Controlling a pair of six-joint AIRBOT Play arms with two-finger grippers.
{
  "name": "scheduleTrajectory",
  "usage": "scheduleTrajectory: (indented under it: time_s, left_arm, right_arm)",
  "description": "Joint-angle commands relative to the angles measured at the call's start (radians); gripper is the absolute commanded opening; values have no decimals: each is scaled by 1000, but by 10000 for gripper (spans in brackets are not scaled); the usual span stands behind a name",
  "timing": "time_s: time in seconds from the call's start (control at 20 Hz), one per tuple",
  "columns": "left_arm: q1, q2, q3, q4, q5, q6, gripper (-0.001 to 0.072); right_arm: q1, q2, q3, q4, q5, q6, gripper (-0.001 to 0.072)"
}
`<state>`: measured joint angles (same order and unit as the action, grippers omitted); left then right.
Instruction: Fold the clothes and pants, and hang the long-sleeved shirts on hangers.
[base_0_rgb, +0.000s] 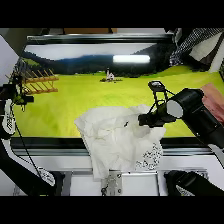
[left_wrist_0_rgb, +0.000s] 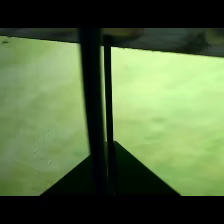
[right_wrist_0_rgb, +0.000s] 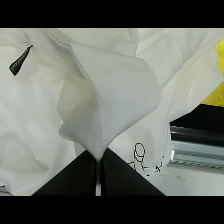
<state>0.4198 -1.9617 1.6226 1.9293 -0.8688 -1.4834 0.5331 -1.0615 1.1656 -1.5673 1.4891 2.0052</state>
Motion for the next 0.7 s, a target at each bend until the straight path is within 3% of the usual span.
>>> scheduleTrajectory:
  time_s: [0.0, 0.25, 0.65]
  left_arm:
    - [-29, 79, 4, 17, 7, 2, 14]
    - [-67, 215, 4, 16, 0, 2, 14]
    - [-144, 339, 4, 6, -121, 15, 14]
  right_arm:
    - [1, -1, 0, 0, 0, 0, 15]
    - [1, -1, 0, 0, 0, 0, 15]
    - [1, -1, 0, 0, 0, 0, 15]
